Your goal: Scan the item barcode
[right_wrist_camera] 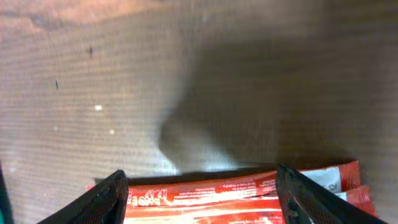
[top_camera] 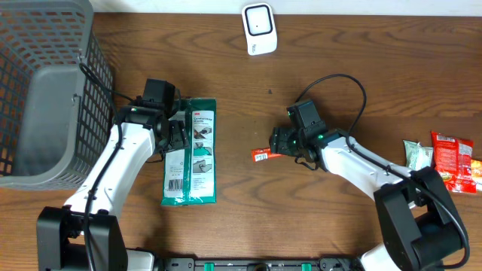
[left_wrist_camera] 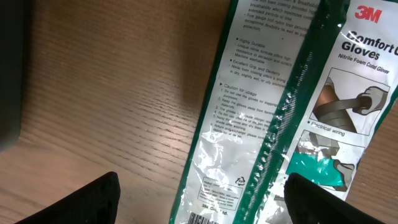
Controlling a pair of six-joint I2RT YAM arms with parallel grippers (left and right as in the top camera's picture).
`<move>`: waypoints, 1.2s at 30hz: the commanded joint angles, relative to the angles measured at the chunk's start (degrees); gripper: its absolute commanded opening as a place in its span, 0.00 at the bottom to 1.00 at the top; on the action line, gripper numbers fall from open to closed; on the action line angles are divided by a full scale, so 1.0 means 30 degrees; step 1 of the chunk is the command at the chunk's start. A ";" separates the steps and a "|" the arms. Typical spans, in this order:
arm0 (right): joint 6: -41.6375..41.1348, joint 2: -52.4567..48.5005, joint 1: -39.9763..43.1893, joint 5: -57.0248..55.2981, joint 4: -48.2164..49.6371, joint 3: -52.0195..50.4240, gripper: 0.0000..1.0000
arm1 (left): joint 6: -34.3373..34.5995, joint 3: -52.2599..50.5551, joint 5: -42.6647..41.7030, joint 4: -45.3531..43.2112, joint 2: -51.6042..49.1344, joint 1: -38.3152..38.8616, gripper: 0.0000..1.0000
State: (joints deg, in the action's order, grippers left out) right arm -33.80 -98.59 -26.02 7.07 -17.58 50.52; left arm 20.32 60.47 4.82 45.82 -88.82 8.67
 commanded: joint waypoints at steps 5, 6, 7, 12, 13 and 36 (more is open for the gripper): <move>-0.0634 -0.0444 -0.0597 0.1260 -0.2193 -0.0554 0.73 | -0.0095 0.0277 0.0109 0.0000 0.0138 -0.0117 0.85; -0.0634 -0.0423 -0.0590 0.1333 -0.2361 -0.0554 0.73 | -0.0095 0.0284 0.0109 0.0000 0.0138 -0.0117 0.85; -0.0634 -0.0408 -0.0568 0.1341 -0.2535 -0.0554 0.73 | -0.0095 0.0277 0.0109 0.0000 0.0138 -0.0117 0.85; 0.1515 0.0277 -0.0561 0.1333 -0.3570 -0.0240 0.73 | -0.0095 0.0284 0.0109 0.0000 0.0138 -0.0117 0.85; 0.2579 0.0481 -0.0554 0.1311 -0.3927 0.0015 0.73 | -0.0095 0.0284 0.0109 0.0000 0.0138 -0.0117 0.85; 1.9343 0.1253 -0.0350 -0.0809 -0.6936 0.0401 0.60 | -0.0095 0.0277 0.0109 0.0000 0.0138 -0.0117 0.85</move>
State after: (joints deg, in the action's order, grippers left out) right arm 18.20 -95.02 -27.11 5.13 -38.20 53.49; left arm 20.32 60.47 4.82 45.82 -88.82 8.67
